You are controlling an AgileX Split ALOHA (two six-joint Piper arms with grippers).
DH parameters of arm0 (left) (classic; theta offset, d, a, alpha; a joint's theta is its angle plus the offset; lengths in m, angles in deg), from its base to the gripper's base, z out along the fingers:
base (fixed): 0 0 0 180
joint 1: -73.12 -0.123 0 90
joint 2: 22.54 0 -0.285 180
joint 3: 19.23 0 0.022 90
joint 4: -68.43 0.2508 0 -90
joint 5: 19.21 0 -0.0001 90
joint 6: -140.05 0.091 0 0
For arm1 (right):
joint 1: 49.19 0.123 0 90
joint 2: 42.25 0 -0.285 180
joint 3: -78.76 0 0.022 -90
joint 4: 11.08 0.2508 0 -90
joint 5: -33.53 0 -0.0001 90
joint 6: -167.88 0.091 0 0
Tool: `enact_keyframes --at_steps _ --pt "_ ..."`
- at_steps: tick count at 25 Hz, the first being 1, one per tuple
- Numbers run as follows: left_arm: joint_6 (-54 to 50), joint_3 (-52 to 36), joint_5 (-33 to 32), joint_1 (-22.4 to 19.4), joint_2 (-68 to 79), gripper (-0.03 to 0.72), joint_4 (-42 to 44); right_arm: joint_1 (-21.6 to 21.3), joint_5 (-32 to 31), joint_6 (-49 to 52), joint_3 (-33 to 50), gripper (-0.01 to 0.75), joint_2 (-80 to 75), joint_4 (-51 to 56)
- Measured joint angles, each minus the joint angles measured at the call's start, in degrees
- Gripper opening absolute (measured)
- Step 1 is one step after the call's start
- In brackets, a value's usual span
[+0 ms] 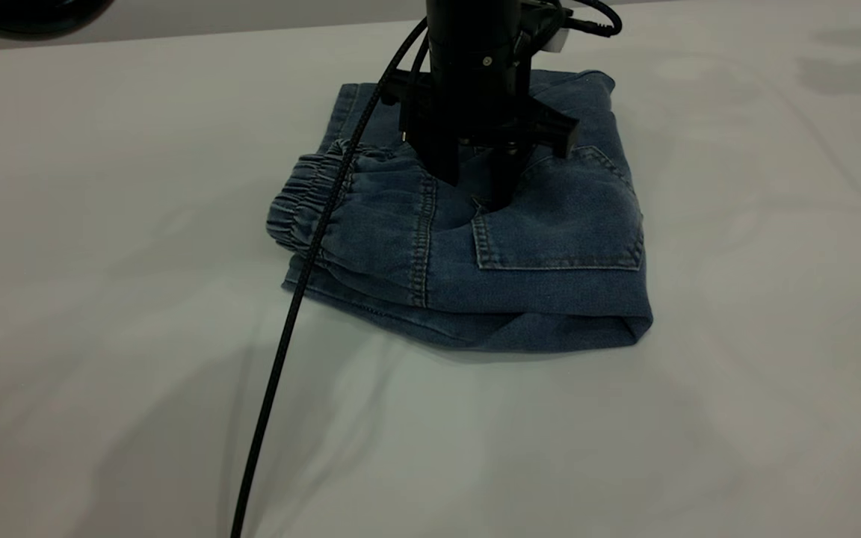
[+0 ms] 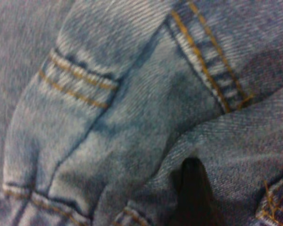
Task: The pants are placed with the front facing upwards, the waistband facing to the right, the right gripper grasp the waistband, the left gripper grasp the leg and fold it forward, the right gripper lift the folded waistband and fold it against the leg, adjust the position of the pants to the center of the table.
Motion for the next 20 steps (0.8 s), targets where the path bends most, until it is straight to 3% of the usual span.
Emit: enact_keyframes --at_steps 12,20 --pt "-13.89 -0.06 0.23 0.56 0.04 0.428 -0.37 0.00 -0.05 0.00 0.00 0.587 0.00 -0.06" --pt "-12.60 -0.06 0.75 3.90 0.04 0.428 -2.53 0.00 -0.05 0.00 0.00 0.587 0.00 0.35"
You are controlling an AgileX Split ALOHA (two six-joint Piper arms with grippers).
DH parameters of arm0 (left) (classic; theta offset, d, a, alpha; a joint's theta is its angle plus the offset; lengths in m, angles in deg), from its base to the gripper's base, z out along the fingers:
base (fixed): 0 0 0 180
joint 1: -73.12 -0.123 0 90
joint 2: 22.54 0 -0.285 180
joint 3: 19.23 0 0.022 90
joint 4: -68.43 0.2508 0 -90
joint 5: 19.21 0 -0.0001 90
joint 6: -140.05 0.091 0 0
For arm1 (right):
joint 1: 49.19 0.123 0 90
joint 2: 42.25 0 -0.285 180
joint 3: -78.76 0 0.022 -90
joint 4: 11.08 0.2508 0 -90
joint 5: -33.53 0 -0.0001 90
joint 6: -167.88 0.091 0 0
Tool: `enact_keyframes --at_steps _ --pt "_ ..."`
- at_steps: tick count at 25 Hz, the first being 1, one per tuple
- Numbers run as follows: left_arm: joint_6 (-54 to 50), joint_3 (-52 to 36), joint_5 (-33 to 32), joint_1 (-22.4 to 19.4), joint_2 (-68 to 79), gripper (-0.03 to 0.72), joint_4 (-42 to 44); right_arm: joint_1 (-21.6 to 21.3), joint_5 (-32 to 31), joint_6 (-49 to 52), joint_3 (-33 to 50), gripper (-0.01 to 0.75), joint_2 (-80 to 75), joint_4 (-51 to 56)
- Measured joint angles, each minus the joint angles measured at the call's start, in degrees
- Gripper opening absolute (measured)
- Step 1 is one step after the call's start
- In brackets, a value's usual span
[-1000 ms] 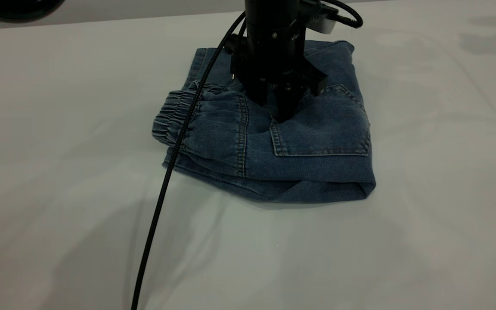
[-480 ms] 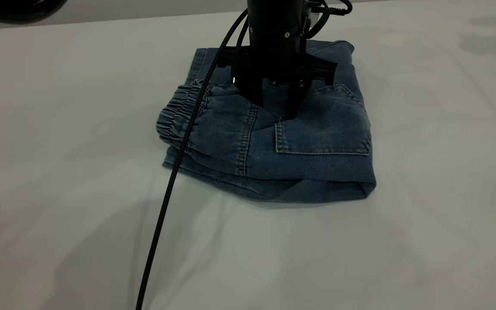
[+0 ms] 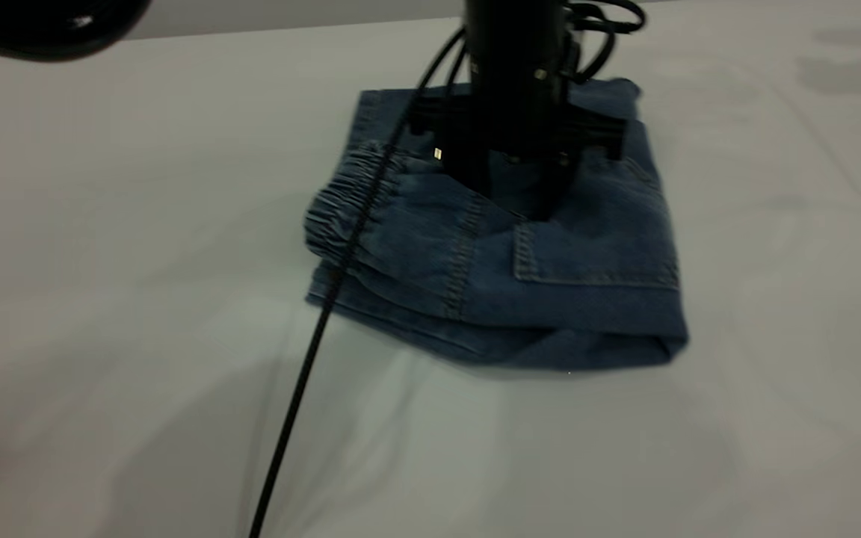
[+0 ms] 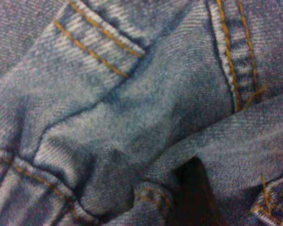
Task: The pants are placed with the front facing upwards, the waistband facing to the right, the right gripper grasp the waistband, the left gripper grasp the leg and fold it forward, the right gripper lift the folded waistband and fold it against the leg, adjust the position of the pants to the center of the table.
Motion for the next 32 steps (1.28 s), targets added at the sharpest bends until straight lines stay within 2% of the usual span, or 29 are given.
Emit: enact_keyframes --at_steps 11,17,23,32 --pt "5.31 -0.13 -0.48 0.24 -3.56 0.428 -1.91 0.00 0.00 0.00 0.00 0.587 0.00 0.51" --pt "10.42 -0.08 -0.48 0.18 -8.70 0.428 -0.04 0.00 -0.16 0.00 0.00 0.587 0.00 0.59" --pt "16.88 0.01 -0.48 0.12 -14.14 0.428 8.61 0.00 -2.49 0.00 0.00 0.587 1.10 0.59" --pt "17.08 0.01 -0.53 0.12 -27.21 0.428 22.78 0.00 -6.83 -0.60 0.00 0.587 10.27 0.59"
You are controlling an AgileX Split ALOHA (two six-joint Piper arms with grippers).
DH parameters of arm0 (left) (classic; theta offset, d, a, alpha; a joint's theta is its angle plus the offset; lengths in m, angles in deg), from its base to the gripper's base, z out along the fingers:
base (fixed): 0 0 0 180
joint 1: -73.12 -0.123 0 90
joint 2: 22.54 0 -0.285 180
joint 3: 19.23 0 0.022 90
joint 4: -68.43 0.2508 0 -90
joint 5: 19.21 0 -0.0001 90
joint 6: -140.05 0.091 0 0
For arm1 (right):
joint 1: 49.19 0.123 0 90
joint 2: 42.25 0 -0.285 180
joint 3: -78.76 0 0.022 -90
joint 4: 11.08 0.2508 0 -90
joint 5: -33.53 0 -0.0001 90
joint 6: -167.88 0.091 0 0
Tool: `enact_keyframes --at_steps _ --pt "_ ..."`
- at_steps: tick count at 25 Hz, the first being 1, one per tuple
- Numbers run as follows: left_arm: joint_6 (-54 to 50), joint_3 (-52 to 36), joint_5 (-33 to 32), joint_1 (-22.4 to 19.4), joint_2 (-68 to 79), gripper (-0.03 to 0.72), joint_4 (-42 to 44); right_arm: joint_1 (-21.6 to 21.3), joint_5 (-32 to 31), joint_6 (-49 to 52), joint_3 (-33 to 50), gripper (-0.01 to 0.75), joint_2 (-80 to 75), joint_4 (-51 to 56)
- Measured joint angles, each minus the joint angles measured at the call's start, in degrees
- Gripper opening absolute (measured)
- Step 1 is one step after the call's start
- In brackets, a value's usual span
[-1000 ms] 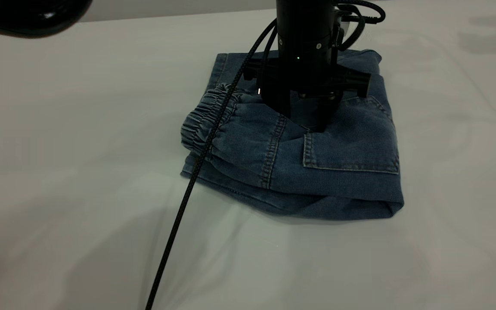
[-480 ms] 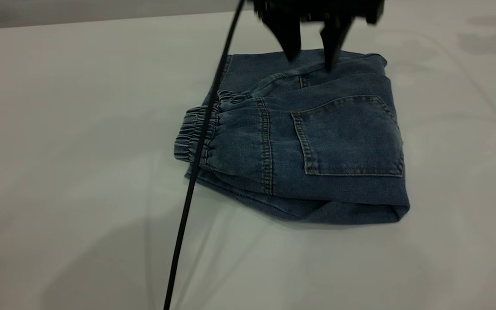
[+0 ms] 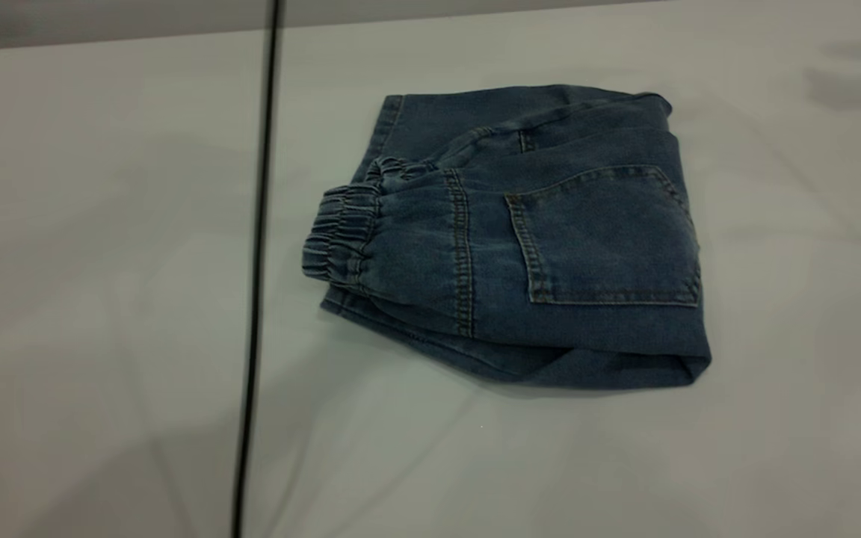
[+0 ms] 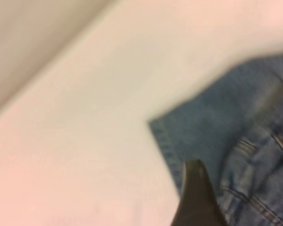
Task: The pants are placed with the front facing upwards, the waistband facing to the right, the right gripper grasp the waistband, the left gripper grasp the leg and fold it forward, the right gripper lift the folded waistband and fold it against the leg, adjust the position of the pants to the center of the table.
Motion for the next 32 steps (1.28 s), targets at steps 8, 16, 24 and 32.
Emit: enact_keyframes --at_steps 8,16,24,32 --pt "0.69 0.00 -0.12 0.00 -12.89 0.428 2.77 0.00 -2.84 -0.51 0.00 0.587 12.80 2.56" --pt "2.96 -0.36 -0.06 0.00 -24.45 0.428 2.77 0.00 -2.84 -0.01 0.00 0.587 26.72 5.15" --pt "3.04 -13.83 0.08 0.00 -38.78 0.428 2.48 0.00 -2.71 1.64 7.72 0.587 41.25 8.74" --pt "-0.35 -32.33 0.13 0.00 -57.45 0.428 2.11 0.00 -2.65 0.59 24.95 0.587 58.17 14.10"
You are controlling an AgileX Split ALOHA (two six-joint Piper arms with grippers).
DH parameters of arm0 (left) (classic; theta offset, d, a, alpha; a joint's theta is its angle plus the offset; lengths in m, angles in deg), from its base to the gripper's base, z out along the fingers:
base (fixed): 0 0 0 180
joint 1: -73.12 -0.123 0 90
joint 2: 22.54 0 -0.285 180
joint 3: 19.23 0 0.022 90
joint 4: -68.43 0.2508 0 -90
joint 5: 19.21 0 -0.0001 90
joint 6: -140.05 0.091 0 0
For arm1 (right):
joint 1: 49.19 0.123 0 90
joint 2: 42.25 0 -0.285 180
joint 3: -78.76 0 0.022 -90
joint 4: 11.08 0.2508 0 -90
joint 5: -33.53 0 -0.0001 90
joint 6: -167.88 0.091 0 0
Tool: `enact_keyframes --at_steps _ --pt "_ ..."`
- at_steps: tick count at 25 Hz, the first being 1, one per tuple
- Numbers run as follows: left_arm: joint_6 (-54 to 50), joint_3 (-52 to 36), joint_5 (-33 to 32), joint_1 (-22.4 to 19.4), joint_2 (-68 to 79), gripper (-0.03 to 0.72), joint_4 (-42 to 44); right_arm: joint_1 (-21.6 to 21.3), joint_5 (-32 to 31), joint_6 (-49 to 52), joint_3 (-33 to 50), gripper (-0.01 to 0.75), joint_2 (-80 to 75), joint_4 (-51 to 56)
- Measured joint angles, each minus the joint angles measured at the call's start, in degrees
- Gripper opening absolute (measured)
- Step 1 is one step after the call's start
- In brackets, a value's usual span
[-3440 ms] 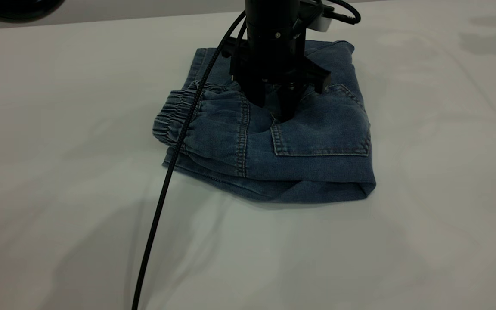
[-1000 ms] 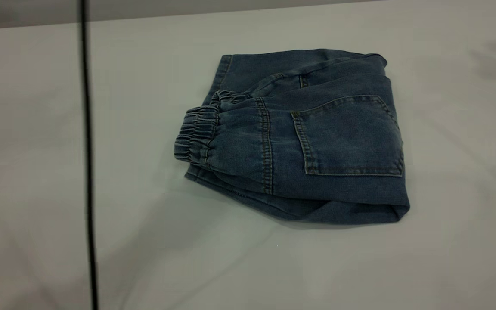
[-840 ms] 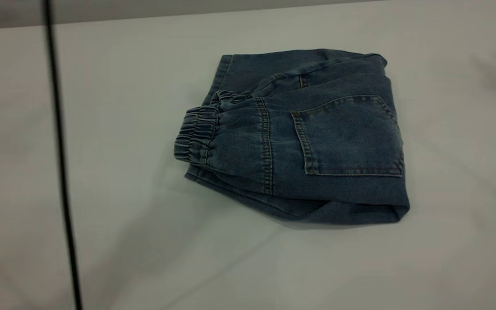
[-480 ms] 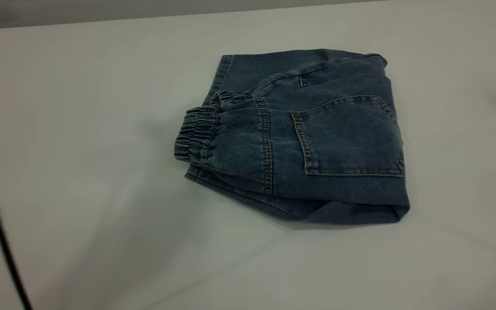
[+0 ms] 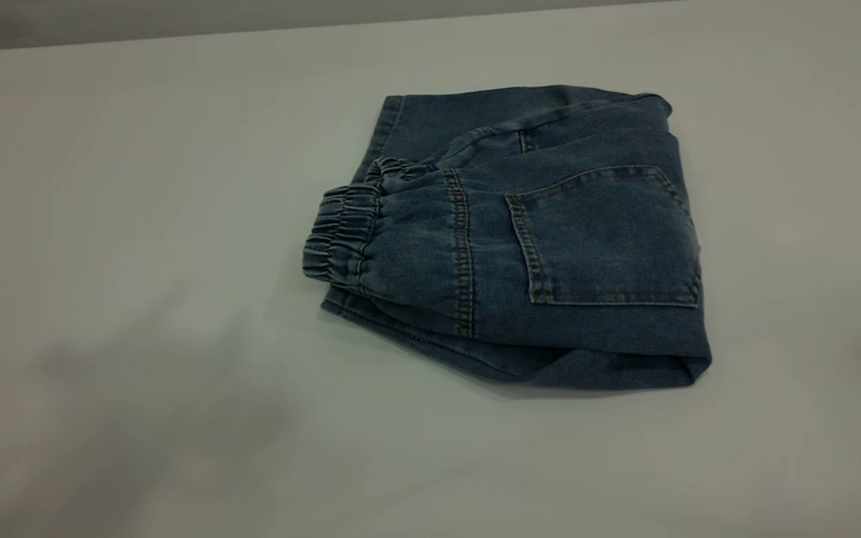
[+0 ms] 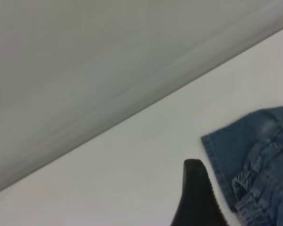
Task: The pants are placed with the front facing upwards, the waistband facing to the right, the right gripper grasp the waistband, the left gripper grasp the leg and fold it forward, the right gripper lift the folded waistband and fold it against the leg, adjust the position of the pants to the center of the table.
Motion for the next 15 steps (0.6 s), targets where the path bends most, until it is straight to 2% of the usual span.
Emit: enact_keyframes --at_steps 15 --pt "-1.18 -33.36 -0.11 0.00 -40.91 0.428 -3.34 0.00 0.05 -5.73 28.75 0.587 35.55 1.10"
